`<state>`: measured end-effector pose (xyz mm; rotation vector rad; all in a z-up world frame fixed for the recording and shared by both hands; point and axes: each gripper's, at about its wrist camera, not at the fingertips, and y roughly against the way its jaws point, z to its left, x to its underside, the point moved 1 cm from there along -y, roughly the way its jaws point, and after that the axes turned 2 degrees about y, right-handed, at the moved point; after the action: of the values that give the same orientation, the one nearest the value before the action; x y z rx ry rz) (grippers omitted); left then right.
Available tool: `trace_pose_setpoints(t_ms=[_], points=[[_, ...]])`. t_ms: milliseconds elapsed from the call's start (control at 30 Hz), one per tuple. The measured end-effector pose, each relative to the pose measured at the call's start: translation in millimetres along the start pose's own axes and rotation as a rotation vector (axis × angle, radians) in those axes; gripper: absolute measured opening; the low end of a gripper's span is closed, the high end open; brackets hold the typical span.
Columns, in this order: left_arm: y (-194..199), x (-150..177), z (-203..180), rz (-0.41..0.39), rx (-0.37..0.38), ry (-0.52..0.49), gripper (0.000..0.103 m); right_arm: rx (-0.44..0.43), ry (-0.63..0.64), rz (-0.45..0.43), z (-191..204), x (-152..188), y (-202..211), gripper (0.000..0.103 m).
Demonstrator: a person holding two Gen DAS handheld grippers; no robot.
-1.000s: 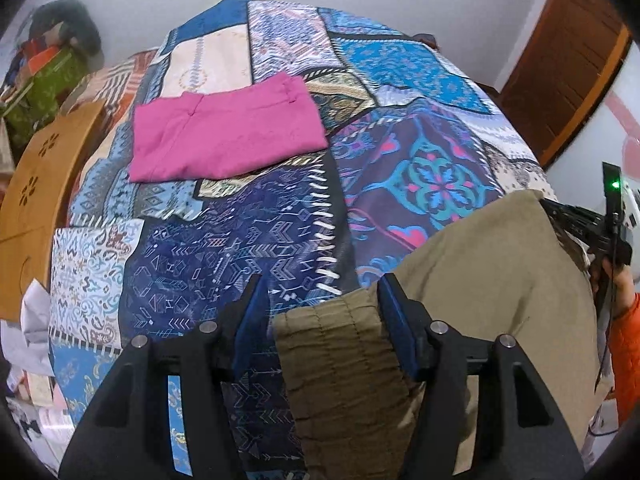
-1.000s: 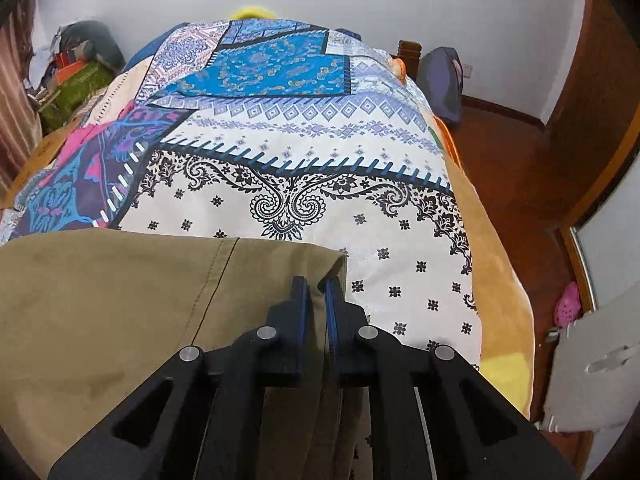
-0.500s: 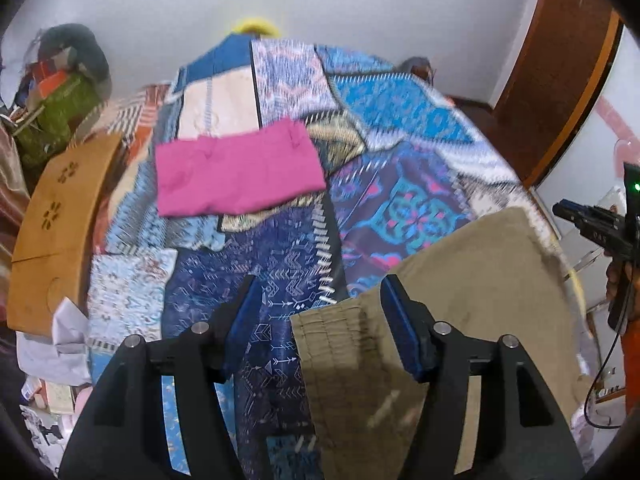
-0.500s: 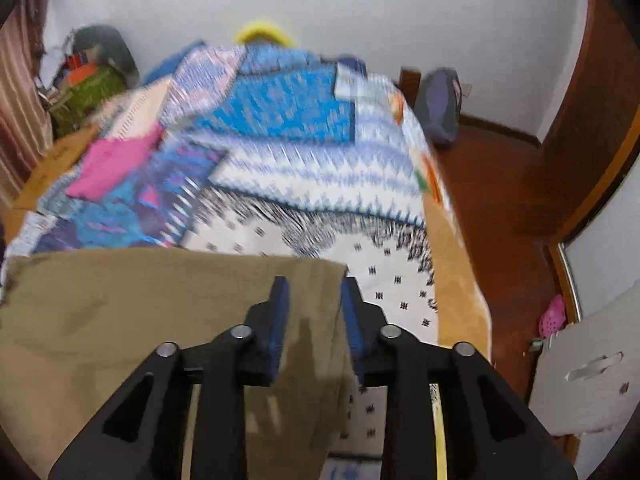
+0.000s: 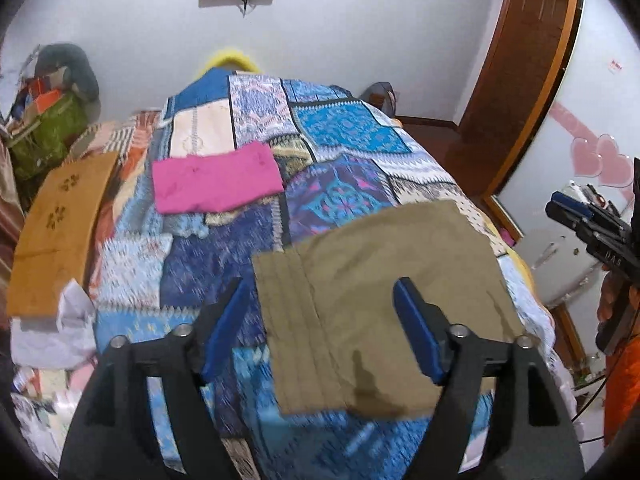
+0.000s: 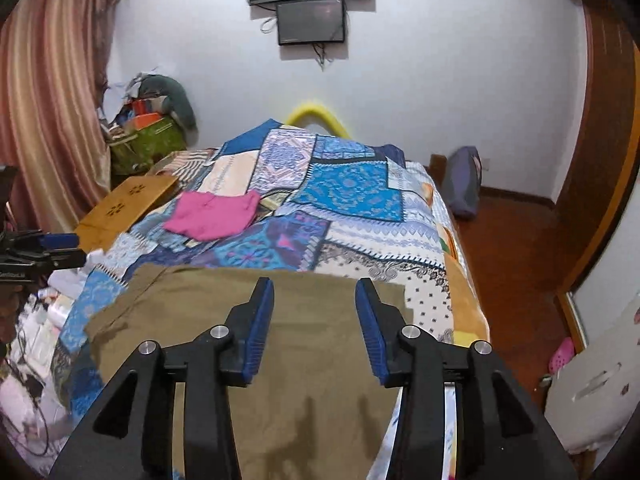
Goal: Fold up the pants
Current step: 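Lift and fold the pants again, left gripper carrying the waistband toward the right gripper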
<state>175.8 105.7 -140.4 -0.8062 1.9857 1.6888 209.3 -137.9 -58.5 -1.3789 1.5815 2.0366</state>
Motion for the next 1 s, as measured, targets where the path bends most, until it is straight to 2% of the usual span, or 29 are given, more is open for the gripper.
trace_pose_setpoints(t_ms=[67,400,600,667,767,933,1000], points=[[0,15,0,0.02,0.025,0.031,0.083,0.016,0.024,0.0,13,9,3,0.039],[-27,81,-2,0.203,0.118,0.103,0.083,-0.01,0.012,0.084,44,63,-17,0.043],[-43,102,2,0.269,0.172,0.172,0.083,-0.024,-0.019,0.198,47,98,-49,0.044],[-46,105,5,0.265,0.177,0.184,0.083,-0.031,-0.026,0.219,46,106,-56,0.044],[-51,103,3,0.261,0.202,0.18,0.087,-0.028,-0.041,0.212,43,111,-58,0.052],[-62,97,7,0.251,0.297,0.27,0.098,-0.067,-0.067,0.217,39,117,-61,0.053],[-64,95,8,0.237,0.317,0.294,0.099,-0.074,-0.069,0.219,40,119,-60,0.053]])
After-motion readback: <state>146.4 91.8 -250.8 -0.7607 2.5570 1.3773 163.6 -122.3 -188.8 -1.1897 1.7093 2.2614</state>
